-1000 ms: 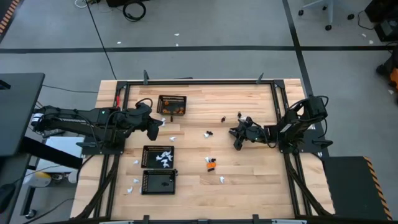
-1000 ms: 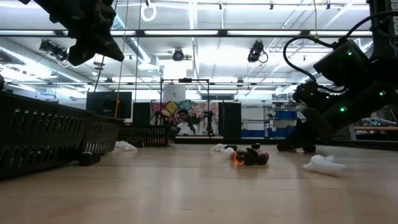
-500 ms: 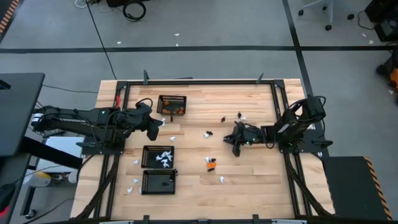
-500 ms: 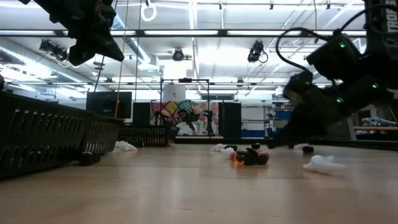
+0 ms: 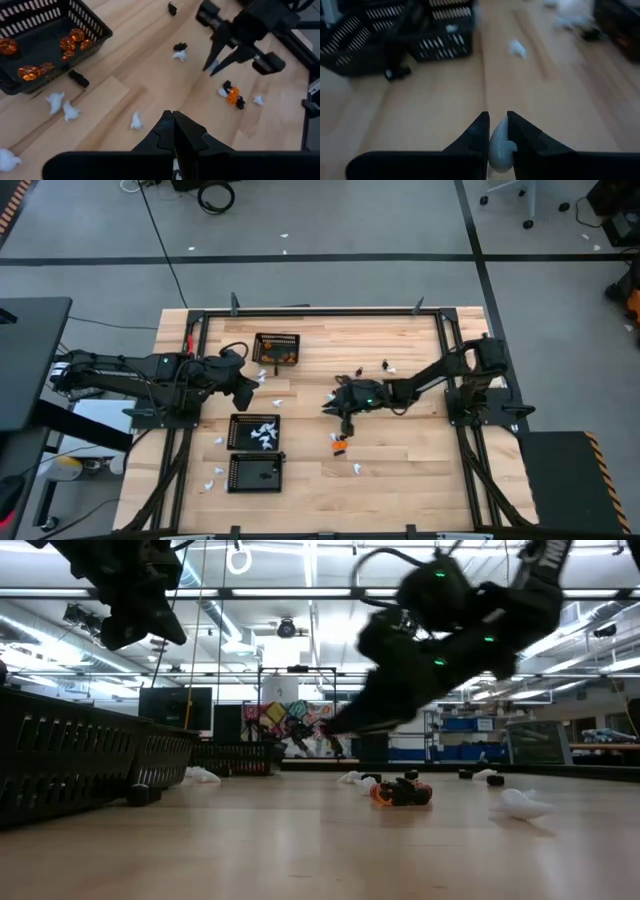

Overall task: Sort Halloween decoration
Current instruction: Put the white toy into the middle black bin

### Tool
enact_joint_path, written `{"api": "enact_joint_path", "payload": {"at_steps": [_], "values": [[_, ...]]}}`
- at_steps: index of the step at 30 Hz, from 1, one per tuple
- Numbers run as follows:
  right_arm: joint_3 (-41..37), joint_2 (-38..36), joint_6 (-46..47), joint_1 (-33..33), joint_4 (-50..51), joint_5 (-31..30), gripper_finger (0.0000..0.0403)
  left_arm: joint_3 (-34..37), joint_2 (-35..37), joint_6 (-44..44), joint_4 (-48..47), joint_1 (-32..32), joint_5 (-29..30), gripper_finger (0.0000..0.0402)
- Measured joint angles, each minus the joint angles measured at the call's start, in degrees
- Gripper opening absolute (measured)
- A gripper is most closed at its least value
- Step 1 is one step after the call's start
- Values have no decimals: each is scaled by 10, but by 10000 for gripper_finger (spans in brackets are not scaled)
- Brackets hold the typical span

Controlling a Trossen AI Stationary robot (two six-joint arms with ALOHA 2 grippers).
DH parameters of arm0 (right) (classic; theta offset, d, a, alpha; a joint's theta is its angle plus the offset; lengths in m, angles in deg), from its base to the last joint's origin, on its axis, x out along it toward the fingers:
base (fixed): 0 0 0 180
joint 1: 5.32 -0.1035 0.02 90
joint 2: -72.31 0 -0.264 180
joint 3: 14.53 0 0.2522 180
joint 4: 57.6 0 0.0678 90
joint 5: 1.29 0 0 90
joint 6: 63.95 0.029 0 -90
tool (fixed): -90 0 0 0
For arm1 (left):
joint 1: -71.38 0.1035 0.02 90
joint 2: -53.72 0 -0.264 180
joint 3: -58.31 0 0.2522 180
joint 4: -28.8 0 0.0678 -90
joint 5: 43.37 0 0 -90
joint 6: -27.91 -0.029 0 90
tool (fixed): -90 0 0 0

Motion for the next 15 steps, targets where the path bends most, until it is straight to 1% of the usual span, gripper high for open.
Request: {"api": "enact_joint_path", "payload": {"at_steps": [5,10,15], "values": [[122,58,-2,-12,49,33,58,0,11,-15,2,0,-8,9],[244,106,-6,-26,98,38,58,0,33,-27,5,0,-10,9],[367,179,-11,-31,152,55,58,0,50,-56,14,0,-4,9]]}}
